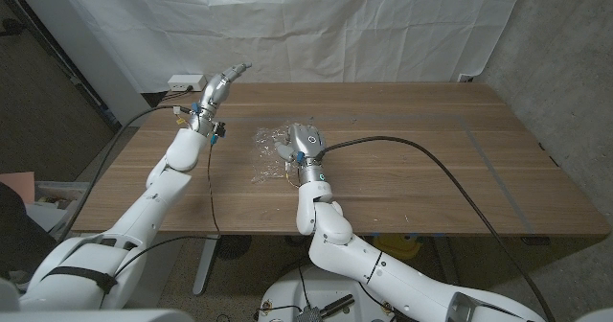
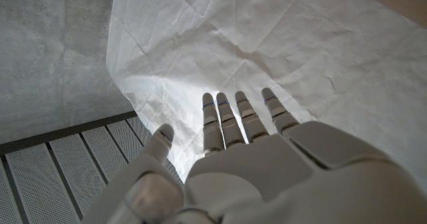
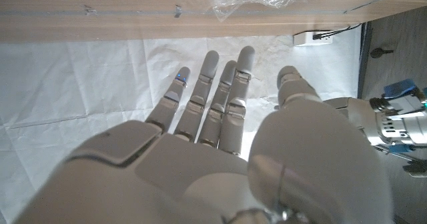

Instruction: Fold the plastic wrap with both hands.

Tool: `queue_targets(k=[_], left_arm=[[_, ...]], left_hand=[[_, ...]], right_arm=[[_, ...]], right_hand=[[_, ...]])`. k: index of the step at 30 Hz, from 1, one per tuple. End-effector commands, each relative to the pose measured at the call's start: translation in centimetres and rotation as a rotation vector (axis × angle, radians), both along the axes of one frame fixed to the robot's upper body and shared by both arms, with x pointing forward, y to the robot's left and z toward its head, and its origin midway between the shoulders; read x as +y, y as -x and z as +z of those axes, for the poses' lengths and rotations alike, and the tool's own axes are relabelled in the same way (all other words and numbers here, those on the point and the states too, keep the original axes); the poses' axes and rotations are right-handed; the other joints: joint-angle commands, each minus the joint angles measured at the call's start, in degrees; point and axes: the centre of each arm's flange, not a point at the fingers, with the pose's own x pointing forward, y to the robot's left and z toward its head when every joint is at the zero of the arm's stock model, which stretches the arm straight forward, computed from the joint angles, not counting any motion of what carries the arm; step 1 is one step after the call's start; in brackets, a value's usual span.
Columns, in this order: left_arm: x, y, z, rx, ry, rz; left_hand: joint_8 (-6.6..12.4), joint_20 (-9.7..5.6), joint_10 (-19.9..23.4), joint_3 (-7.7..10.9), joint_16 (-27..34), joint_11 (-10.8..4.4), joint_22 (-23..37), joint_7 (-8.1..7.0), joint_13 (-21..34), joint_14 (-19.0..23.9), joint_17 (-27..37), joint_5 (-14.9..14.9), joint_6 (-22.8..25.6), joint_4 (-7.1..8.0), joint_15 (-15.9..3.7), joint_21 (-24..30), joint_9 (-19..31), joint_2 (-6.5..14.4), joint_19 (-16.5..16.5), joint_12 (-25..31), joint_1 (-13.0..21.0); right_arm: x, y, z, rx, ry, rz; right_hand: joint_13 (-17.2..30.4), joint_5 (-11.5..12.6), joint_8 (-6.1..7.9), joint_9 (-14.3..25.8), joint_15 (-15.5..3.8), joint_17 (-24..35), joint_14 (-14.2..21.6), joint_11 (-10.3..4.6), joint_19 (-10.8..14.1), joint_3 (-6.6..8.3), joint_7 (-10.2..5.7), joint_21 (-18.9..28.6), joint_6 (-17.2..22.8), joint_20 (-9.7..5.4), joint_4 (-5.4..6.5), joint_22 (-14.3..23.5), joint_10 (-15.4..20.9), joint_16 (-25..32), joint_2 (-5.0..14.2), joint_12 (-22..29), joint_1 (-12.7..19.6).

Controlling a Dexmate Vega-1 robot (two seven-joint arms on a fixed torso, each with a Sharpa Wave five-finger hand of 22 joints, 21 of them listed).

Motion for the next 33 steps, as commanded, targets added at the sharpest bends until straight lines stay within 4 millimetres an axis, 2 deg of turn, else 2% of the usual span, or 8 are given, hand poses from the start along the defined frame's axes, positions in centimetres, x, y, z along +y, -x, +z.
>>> queue_targets(k=[1, 2, 8, 11, 13, 19, 28, 33], left_arm=[[-0.1, 0.3, 0.5, -0.001, 0.015, -0.017], [-0.1, 0.3, 0.6, 0.000, 0.019, -0.022], [-0.2, 0.4, 1.2, 0.022, 0.046, -0.051], [-0.4, 0.5, 1.4, 0.027, 0.046, -0.057], [-0.6, 0.5, 1.5, 0.025, 0.045, -0.057], [-0.8, 0.6, 1.8, 0.027, 0.029, -0.051], [-0.8, 0.6, 1.9, 0.029, 0.009, -0.035], [-0.8, 0.4, 1.7, 0.037, 0.001, -0.028]], left_hand=[[-0.10, -0.06, -0.2, 0.18, -0.3, 0.17, 0.1, 0.04, 0.3, -0.4, 0.2, 0.0, -0.3, -0.40, -0.14, 0.0, 0.1, 0.2, -0.4, -0.3, 0.2], [-0.10, -0.04, -0.2, 0.17, -0.3, 0.29, 0.1, 0.04, 0.3, -0.4, 0.2, 0.0, -0.3, -0.40, -0.13, 0.0, 0.1, 0.2, -0.4, -0.3, 0.2], [-0.10, 0.14, -0.3, 0.14, -0.3, 0.33, 0.1, -0.02, 0.3, -0.4, 0.2, 0.0, -0.4, -0.41, -0.12, 0.0, 0.1, 0.1, -0.5, -0.3, 0.1], [-0.07, 0.12, -0.4, 0.11, -0.2, 0.37, 0.1, 0.06, 0.3, -0.4, 0.2, 0.0, -0.4, -0.40, -0.11, 0.0, 0.1, 0.1, -0.5, -0.3, 0.1], [-0.10, 0.15, -0.3, 0.10, -0.2, 0.39, 0.1, 0.00, 0.3, -0.5, 0.2, -0.1, -0.5, -0.40, -0.09, 0.0, 0.1, 0.1, -0.5, -0.3, 0.1], [-0.11, 0.07, -0.6, 0.08, -0.2, 0.26, 0.1, -0.19, 0.3, -0.5, 0.2, -0.1, -0.6, -0.39, -0.12, -0.1, 0.1, 0.1, -0.6, -0.4, 0.0], [-0.13, -0.01, -0.8, 0.11, -0.3, 0.40, 0.1, -0.30, 0.3, -0.8, 0.2, 0.0, -0.9, -0.41, -0.19, 0.0, 0.1, 0.1, -0.4, -0.4, 0.0], [-0.12, 0.08, -0.9, 0.14, -0.3, 0.33, 0.1, -0.32, 0.3, -0.9, 0.2, 0.0, -0.9, -0.44, -0.15, -0.1, 0.1, 0.2, -0.5, -0.4, 0.0]], right_arm=[[-2.2, 0.7, 1.2, 0.155, -0.050, -0.189], [-2.5, 0.8, 1.0, 0.164, -0.081, -0.176], [-2.8, 0.6, 0.2, 0.284, -0.094, -0.235], [-2.5, 0.0, 0.0, 0.351, -0.089, -0.223], [-2.3, -0.3, -0.2, 0.366, -0.098, -0.184], [-1.6, -0.8, -0.4, 0.430, -0.159, -0.057], [-0.2, -2.0, -0.9, 0.398, -0.131, -0.088], [-0.3, -2.5, -0.9, 0.355, -0.160, -0.119]], right_hand=[[0.8, -0.1, -3.03, 0.4, 0.15, 0.7, -4.4, 1.63, -1.0, -1.67, 0.53, -0.7, -6.9, 1.06, 0.20, 0.3, -5.0, -0.4, 0.32, -1.2, -2.3], [1.0, -0.2, -3.37, 0.6, 0.82, 0.7, -5.8, 1.97, -1.5, -2.22, 0.77, -1.0, -7.7, 1.31, 0.46, 0.3, -6.2, -0.8, 0.22, -1.5, -3.2], [1.3, -0.3, -3.53, 0.9, 2.74, 0.9, -8.3, 3.39, -3.4, -2.84, 2.18, -1.7, -8.0, 1.77, 0.88, 0.4, -8.7, -1.1, 1.32, -2.2, -4.6], [1.3, -0.5, -2.90, 1.1, 3.23, 1.0, -8.4, 3.82, -3.6, -3.38, 2.89, -1.8, -6.4, 1.93, 1.37, 0.4, -8.4, -0.9, 1.59, -2.0, -5.9], [1.1, -0.7, -1.35, 1.5, 3.75, 1.0, -8.1, 4.17, -3.9, -4.14, 3.92, -1.9, -2.5, 2.01, 1.51, 0.5, -6.3, -0.3, 1.74, -1.3, -7.1], [0.8, -0.5, -0.68, 1.7, 3.27, 1.0, -7.5, 4.16, -4.2, -3.88, 4.81, -2.0, -0.7, 1.53, 0.66, 0.5, -4.8, 0.4, 2.40, -0.8, -6.4], [0.5, -0.4, -0.76, 1.8, 3.52, 1.0, -7.6, 4.33, -4.5, -3.34, 5.55, -2.1, -0.6, 1.41, -0.23, 0.5, -4.5, 0.7, 3.21, -0.8, -5.3], [0.4, -0.5, -1.02, 1.8, 3.44, 1.0, -7.4, 4.23, -4.5, -3.47, 5.45, -2.1, -1.0, 1.50, -0.42, 0.5, -4.5, 0.9, 3.15, -0.8, -5.3]])
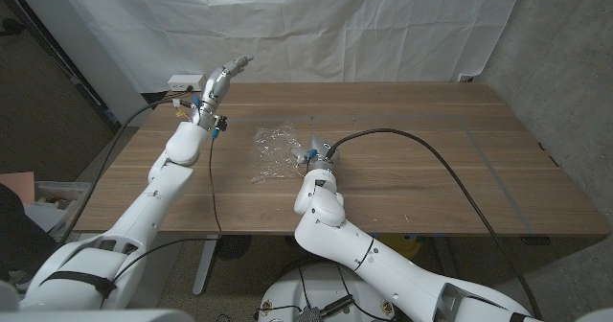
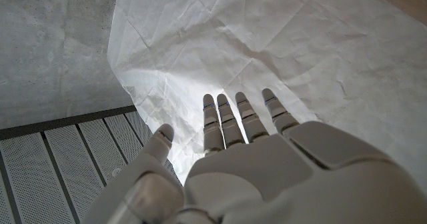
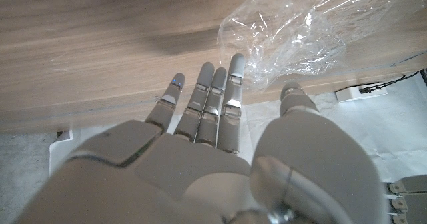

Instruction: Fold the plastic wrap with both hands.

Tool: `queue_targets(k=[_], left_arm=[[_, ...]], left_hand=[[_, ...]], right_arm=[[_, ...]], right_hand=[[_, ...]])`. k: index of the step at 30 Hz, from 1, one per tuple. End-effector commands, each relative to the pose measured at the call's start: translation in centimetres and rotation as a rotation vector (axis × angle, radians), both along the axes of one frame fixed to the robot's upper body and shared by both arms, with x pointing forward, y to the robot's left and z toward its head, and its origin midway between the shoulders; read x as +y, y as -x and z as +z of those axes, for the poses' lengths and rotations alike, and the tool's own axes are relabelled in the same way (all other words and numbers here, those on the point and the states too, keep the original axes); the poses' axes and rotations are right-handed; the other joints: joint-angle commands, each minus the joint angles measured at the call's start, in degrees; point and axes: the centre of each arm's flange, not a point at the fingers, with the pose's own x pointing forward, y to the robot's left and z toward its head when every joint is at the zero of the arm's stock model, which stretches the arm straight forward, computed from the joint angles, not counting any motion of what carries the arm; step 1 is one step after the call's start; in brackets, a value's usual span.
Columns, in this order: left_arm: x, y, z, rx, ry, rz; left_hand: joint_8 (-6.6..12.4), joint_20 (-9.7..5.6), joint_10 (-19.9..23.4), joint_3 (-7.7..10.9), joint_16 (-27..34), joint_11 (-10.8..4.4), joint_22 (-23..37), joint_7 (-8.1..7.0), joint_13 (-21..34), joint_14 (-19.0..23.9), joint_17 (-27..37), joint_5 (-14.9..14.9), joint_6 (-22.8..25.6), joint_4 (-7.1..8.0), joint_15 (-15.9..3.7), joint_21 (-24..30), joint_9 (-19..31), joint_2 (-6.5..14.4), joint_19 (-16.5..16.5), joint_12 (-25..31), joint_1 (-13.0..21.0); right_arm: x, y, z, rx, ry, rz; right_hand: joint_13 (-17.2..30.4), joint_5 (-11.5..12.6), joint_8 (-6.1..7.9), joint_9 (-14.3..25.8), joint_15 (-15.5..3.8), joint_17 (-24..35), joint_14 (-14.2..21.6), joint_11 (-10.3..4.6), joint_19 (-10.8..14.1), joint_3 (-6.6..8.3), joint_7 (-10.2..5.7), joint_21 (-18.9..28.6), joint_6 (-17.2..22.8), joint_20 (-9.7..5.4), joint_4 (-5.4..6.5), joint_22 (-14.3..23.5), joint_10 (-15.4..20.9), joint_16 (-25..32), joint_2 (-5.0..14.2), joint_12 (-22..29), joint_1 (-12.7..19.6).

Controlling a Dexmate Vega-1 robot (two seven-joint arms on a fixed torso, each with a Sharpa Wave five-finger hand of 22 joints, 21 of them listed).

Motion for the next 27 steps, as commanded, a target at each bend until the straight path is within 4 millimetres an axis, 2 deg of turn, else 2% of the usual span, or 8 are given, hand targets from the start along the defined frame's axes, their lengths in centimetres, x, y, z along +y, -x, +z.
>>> queue_targets(k=[1, 8, 10, 13, 14, 16, 18, 27], left_arm=[[-0.2, -0.2, -0.1, 0.018, -0.024, 0.014], [-0.4, -0.5, -0.5, 0.035, -0.035, 0.015], [-0.5, -0.6, -0.5, 0.040, -0.037, 0.013], [-0.7, -0.8, -0.5, 0.041, -0.038, 0.009], [-0.7, -0.8, -0.4, 0.041, -0.041, 0.010], [-0.9, -0.8, -0.3, 0.040, -0.044, 0.008], [-1.0, -0.9, -0.2, 0.039, -0.045, 0.006], [-1.6, -0.9, 0.2, 0.026, -0.052, -0.001]], left_hand=[[-0.12, 0.18, -0.1, 0.14, -0.1, -0.09, 0.1, 0.09, 0.3, -0.3, 0.0, 0.0, -0.1, -0.45, -0.14, -0.1, 0.1, 0.2, 0.0, 0.0, 0.0], [-0.13, 0.23, -0.2, 0.17, -0.1, -0.37, 0.1, 0.05, 0.3, -0.4, 0.0, 0.0, -0.3, -0.51, -0.12, -0.1, 0.1, 0.2, 0.0, 0.0, 0.0], [-0.11, 0.26, -0.3, 0.18, -0.1, -0.25, 0.1, 0.06, 0.3, -0.4, 0.0, 0.0, -0.3, -0.56, -0.10, -0.1, 0.1, 0.2, -0.1, -0.1, 0.0], [-0.12, 0.27, -0.2, 0.18, -0.1, -0.22, 0.1, 0.12, 0.3, -0.4, 0.0, 0.0, -0.3, -0.60, -0.10, -0.1, 0.1, 0.1, -0.1, 0.0, 0.1], [-0.11, 0.29, -0.4, 0.18, -0.1, -0.17, 0.1, 0.12, 0.3, -0.4, 0.0, 0.0, -0.3, -0.61, -0.10, -0.1, 0.1, 0.1, -0.1, -0.1, 0.1], [-0.10, 0.22, -0.4, 0.18, -0.1, -0.20, 0.1, 0.11, 0.3, -0.5, 0.0, 0.0, -0.3, -0.65, -0.06, -0.1, 0.1, 0.1, -0.1, -0.1, 0.1], [-0.11, 0.24, -0.4, 0.18, -0.1, -0.12, 0.1, 0.08, 0.3, -0.5, 0.0, 0.0, -0.4, -0.70, -0.07, -0.2, 0.1, 0.1, -0.2, -0.1, 0.1], [-0.21, 0.31, -0.5, 0.17, -0.1, -0.11, 0.1, -0.08, 0.3, -0.6, 0.0, 0.0, -0.8, -0.83, -0.06, -0.2, 0.1, 0.0, -0.3, 0.0, 0.1]], right_arm=[[0.4, -1.5, -0.2, -0.031, -0.030, -0.031], [-0.2, -2.0, -0.1, -0.151, -0.048, -0.108], [-0.3, -1.9, 0.0, -0.192, -0.059, -0.111], [-0.3, -1.9, -0.1, -0.200, -0.055, -0.123], [-0.5, -1.8, -0.3, -0.220, -0.076, -0.105], [-0.4, -1.5, -0.2, -0.230, -0.052, -0.126], [-0.7, -1.2, -0.3, -0.256, -0.074, -0.082], [-1.3, 0.0, -0.6, -0.333, -0.125, -0.009]], right_hand=[[-0.1, 0.0, 0.09, 0.1, 0.06, 0.3, 0.9, 0.04, -0.2, 0.07, 0.13, -0.1, -0.2, -0.06, -0.54, 0.3, 0.6, 0.7, 0.44, 0.4, 0.3], [-0.1, -0.1, 0.89, 0.3, -1.17, 0.3, 3.6, -0.66, 1.5, 0.00, -0.19, 0.7, 2.3, -0.01, -1.43, 0.3, 3.6, 2.4, 0.88, 1.8, 0.8], [-0.1, 0.1, 1.60, 0.6, -2.17, 0.1, 5.1, -1.82, 2.5, 0.92, -0.84, 1.1, 4.1, -0.25, -2.86, 0.3, 5.1, 3.2, 1.74, 2.6, 3.0], [-0.3, 0.8, 3.25, 1.3, -4.40, -1.4, 8.6, -3.07, 4.7, 4.33, -2.20, 2.0, 7.9, -1.06, -5.99, 0.2, 8.8, 3.9, 3.39, 4.7, 10.4], [-0.3, 0.8, 3.91, 1.5, -4.67, -1.9, 9.2, -4.24, 5.2, 5.09, -2.43, 2.2, 9.2, -1.20, -6.14, 0.2, 9.5, 3.7, 3.59, 5.2, 12.0], [-0.4, 0.9, 4.98, 2.0, -5.77, -2.5, 10.1, -5.08, 5.4, 6.75, -3.55, 2.3, 11.2, -1.72, -6.61, 0.2, 10.5, 3.7, 3.83, 5.8, 16.0], [-0.4, 0.8, 5.62, 2.3, -6.48, -2.5, 10.8, -5.36, 5.7, 7.61, -3.53, 2.5, 12.2, -1.95, -6.67, 0.2, 11.3, 3.8, 3.53, 6.4, 18.3], [0.3, 0.9, 6.02, 1.9, -7.99, -2.9, 11.0, -7.11, 5.7, 8.70, -2.90, 2.6, 13.6, -2.91, -6.12, 0.2, 12.1, 3.0, 2.81, 7.6, 20.7]])
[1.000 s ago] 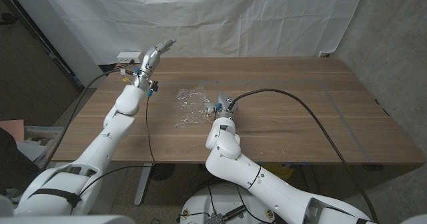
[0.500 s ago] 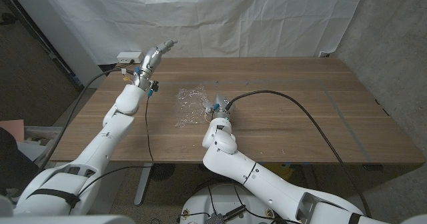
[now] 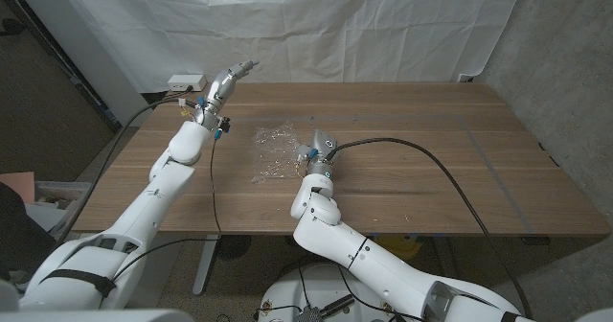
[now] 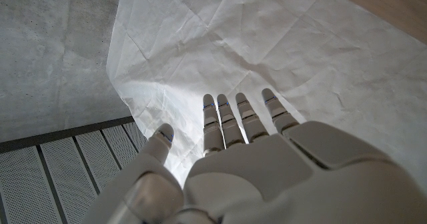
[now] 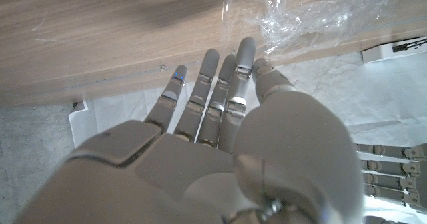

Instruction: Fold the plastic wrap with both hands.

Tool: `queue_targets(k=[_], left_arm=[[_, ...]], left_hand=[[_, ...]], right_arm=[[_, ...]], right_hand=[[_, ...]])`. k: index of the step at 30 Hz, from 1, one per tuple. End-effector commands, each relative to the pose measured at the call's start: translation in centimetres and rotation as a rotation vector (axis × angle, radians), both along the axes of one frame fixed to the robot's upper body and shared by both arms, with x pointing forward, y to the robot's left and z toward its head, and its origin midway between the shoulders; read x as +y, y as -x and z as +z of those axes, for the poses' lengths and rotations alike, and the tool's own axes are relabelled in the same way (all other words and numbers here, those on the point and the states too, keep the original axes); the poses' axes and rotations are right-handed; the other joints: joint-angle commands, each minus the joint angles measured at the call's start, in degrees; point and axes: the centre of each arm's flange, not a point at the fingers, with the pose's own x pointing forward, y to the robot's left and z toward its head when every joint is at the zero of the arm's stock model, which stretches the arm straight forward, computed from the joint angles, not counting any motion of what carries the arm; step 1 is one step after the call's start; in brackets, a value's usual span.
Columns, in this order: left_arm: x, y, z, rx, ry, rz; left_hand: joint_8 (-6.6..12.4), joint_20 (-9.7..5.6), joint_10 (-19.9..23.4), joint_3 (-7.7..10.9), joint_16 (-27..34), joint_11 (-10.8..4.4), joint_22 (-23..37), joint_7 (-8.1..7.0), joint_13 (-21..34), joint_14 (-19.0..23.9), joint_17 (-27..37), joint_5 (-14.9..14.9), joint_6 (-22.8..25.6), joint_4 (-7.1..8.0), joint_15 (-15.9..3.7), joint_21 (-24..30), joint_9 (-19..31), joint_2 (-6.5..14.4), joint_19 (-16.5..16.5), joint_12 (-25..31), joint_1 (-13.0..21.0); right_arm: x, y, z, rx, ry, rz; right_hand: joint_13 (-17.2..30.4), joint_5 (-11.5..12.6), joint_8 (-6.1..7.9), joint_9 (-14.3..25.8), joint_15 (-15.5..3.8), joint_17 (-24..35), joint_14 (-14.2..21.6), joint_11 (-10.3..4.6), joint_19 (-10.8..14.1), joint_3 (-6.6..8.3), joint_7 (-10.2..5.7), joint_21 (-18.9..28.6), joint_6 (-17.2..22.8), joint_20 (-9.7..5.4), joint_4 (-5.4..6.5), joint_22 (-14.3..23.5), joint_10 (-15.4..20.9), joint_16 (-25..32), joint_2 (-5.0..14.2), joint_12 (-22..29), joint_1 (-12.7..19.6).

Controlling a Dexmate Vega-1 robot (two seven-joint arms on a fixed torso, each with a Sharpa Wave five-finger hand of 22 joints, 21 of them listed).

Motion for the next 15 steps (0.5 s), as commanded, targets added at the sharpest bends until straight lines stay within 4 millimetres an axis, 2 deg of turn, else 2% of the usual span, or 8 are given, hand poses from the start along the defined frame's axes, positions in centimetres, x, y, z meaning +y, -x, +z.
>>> queue_targets(k=[1, 7, 11, 15], left_arm=[[-0.7, -0.1, 0.4, -0.008, -0.011, -0.008], [-1.0, 0.0, 0.4, -0.010, -0.013, -0.005], [-1.2, 0.2, 0.3, -0.008, -0.016, 0.003], [-1.3, 0.2, 0.2, -0.008, -0.018, 0.007]], left_hand=[[-0.21, 0.29, -0.4, 0.22, -0.1, 0.04, 0.1, 0.03, 0.3, -0.1, 0.2, 0.0, -0.2, -0.29, 0.06, -0.2, 0.1, 0.0, -0.3, 0.0, 0.1], [-0.18, 0.25, -0.4, 0.22, 0.0, -0.04, 0.1, -0.01, 0.3, -0.1, 0.2, 0.0, -0.3, -0.34, 0.04, -0.2, 0.1, -0.1, -0.3, 0.0, 0.1], [-0.16, 0.23, -0.5, 0.22, 0.0, 0.02, 0.1, 0.04, 0.3, -0.1, 0.2, 0.0, -0.3, -0.36, 0.04, -0.3, 0.1, 0.0, -0.4, 0.0, 0.1], [-0.14, 0.27, -0.5, 0.23, 0.0, 0.16, 0.1, -0.03, 0.3, -0.1, 0.2, 0.0, -0.4, -0.37, -0.01, -0.3, 0.1, 0.0, -0.4, 0.0, 0.1]], right_arm=[[-1.0, 1.5, -0.5, -0.141, -0.057, 0.132], [-0.7, 2.5, -0.7, -0.189, -0.063, 0.149], [-0.3, 4.0, -0.4, -0.204, -0.077, 0.186], [-0.1, 4.5, -0.4, -0.213, -0.071, 0.214]], right_hand=[[0.4, 0.4, 0.23, -0.2, -4.59, -0.2, -0.3, -1.04, 0.0, 0.55, 0.19, 0.3, 0.8, -0.75, 0.34, 0.2, 0.2, -0.7, -0.08, 0.6, 1.0], [0.5, 0.4, 0.36, 0.0, -4.80, -0.7, -1.1, -1.98, -0.2, 0.88, 0.06, 0.3, 0.8, -1.20, 0.85, 0.2, -0.2, -1.9, -0.33, 0.8, 1.0], [0.4, 0.4, 0.45, 0.0, -4.69, -0.9, -1.1, -1.82, -0.4, 1.03, -0.20, 0.2, 0.9, -1.08, 1.08, 0.1, -0.1, -2.3, -0.51, 0.9, 1.1], [0.2, 0.4, 0.44, -0.1, -4.69, -1.1, -0.9, -1.76, -0.6, 1.16, -0.20, 0.1, 1.0, -0.93, 1.23, 0.1, -0.1, -2.7, -0.69, 1.0, 1.0]])
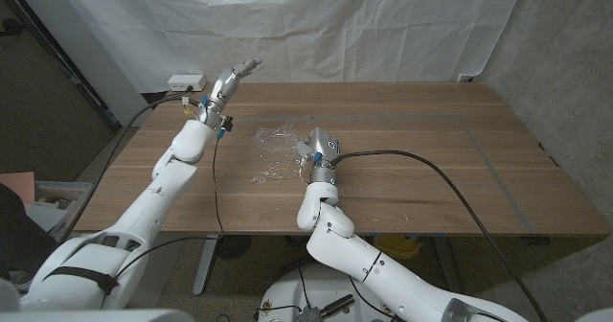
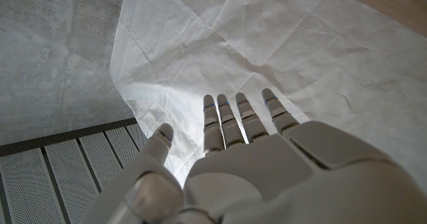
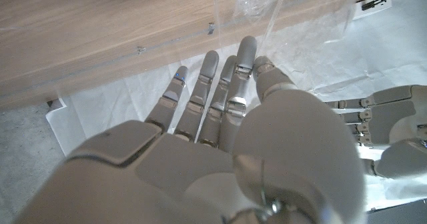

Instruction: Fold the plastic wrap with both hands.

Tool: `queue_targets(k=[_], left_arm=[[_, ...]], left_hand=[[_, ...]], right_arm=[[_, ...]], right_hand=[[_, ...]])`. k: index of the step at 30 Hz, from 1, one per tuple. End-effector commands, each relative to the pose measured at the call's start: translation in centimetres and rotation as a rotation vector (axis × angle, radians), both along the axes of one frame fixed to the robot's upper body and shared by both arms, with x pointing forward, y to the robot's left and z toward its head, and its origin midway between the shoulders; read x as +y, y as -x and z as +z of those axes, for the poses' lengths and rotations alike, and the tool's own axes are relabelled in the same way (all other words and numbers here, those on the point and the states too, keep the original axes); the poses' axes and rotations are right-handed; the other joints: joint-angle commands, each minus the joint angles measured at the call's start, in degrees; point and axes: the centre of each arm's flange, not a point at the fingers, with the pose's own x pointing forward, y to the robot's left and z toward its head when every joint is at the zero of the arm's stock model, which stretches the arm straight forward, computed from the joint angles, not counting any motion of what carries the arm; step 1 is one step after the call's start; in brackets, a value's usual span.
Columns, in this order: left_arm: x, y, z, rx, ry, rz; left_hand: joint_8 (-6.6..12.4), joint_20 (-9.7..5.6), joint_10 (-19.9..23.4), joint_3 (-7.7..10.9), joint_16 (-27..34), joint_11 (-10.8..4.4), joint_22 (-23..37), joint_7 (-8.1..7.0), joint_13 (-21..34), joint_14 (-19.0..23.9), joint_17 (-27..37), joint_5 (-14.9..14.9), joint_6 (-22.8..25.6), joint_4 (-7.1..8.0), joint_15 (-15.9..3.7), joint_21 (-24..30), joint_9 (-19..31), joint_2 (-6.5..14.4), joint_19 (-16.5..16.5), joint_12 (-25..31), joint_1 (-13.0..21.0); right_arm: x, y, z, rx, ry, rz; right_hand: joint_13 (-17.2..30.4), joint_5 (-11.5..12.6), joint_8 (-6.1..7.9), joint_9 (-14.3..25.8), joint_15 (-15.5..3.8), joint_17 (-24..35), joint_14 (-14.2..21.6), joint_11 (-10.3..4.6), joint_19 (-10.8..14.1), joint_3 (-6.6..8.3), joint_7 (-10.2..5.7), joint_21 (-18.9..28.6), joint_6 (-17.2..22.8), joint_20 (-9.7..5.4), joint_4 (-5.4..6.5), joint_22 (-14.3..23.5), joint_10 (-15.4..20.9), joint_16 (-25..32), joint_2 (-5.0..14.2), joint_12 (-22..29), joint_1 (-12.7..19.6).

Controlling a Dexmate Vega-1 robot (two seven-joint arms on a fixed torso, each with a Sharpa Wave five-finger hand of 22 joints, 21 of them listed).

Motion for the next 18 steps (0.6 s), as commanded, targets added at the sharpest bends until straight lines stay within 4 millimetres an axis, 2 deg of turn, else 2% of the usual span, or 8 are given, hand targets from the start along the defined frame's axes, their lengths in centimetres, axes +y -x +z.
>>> queue_targets(k=[1, 10, 18], left_arm=[[-0.6, 0.2, -0.2, 0.001, -0.010, 0.014], [-1.1, 0.6, -0.1, -0.024, -0.016, 0.010], [-1.4, 0.5, 0.2, -0.038, -0.030, 0.005]], left_hand=[[-0.14, 0.27, -0.2, 0.25, 0.0, -0.11, 0.1, -0.05, 0.3, -0.1, 0.2, 0.0, -0.4, -0.35, 0.02, -0.3, 0.1, 0.0, -0.4, 0.0, 0.1], [-0.07, 0.26, -0.2, 0.25, 0.0, -0.16, 0.1, -0.11, 0.3, -0.1, 0.2, 0.0, -0.3, -0.36, 0.05, -0.3, 0.1, 0.0, -0.4, 0.1, 0.0], [-0.07, 0.34, -0.3, 0.27, 0.0, -0.21, 0.1, -0.20, 0.3, -0.1, 0.2, -0.1, -0.4, -0.36, 0.11, -0.3, 0.1, 0.1, -0.5, 0.1, 0.0]], right_arm=[[0.7, 2.9, -0.2, -0.074, 0.006, 0.094], [1.5, 3.8, -1.0, -0.032, 0.052, 0.147], [2.4, 3.1, -2.2, 0.040, 0.077, 0.200]], right_hand=[[0.0, 0.4, 0.47, 0.0, -4.78, -0.1, 0.1, -0.16, -0.2, 0.22, -0.21, 0.1, 0.4, 0.06, 0.19, 0.1, 0.2, -0.4, -0.53, 0.6, 0.4], [-0.4, 0.3, 0.80, 0.2, -4.35, -0.7, 0.5, 0.25, -0.3, 0.64, -0.32, 0.1, 0.8, 0.46, 0.34, 0.1, 0.6, -1.3, -1.03, 0.8, 0.2], [-0.7, -0.1, 1.08, 0.3, -3.91, -1.0, 1.0, 0.71, -0.4, 1.06, -0.21, 0.1, 1.3, 0.70, 0.34, 0.0, 0.7, -1.8, -1.55, 0.8, 0.1]])
